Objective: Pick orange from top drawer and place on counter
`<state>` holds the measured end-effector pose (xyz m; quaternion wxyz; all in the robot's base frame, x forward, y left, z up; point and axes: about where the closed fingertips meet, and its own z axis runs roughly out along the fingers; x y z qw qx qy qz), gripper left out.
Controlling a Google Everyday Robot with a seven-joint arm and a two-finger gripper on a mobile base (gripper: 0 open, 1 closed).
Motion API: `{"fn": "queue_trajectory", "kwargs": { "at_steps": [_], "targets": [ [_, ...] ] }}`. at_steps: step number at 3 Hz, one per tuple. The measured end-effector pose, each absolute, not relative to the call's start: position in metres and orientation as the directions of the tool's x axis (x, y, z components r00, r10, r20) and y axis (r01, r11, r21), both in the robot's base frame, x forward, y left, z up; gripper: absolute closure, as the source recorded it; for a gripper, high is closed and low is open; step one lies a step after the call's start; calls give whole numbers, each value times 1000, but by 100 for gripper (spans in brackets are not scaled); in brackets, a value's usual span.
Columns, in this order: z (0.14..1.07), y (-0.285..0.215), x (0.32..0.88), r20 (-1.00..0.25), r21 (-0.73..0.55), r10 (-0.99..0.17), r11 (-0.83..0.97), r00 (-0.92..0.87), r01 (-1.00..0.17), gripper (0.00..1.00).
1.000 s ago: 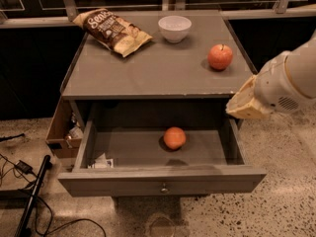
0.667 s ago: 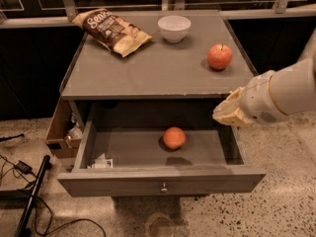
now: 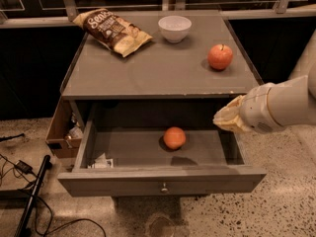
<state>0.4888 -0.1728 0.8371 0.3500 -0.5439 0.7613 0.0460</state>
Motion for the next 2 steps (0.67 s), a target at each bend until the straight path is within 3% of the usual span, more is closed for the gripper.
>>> {"fn": "queue_trajectory", "kwargs": {
  "at_steps": [1, 2],
  "targets": [
    [795, -171, 490, -605, -283, -774, 428, -187, -858, 100],
    [761, -162, 500, -642, -261, -741, 452, -196, -853, 81]
  ]
}}
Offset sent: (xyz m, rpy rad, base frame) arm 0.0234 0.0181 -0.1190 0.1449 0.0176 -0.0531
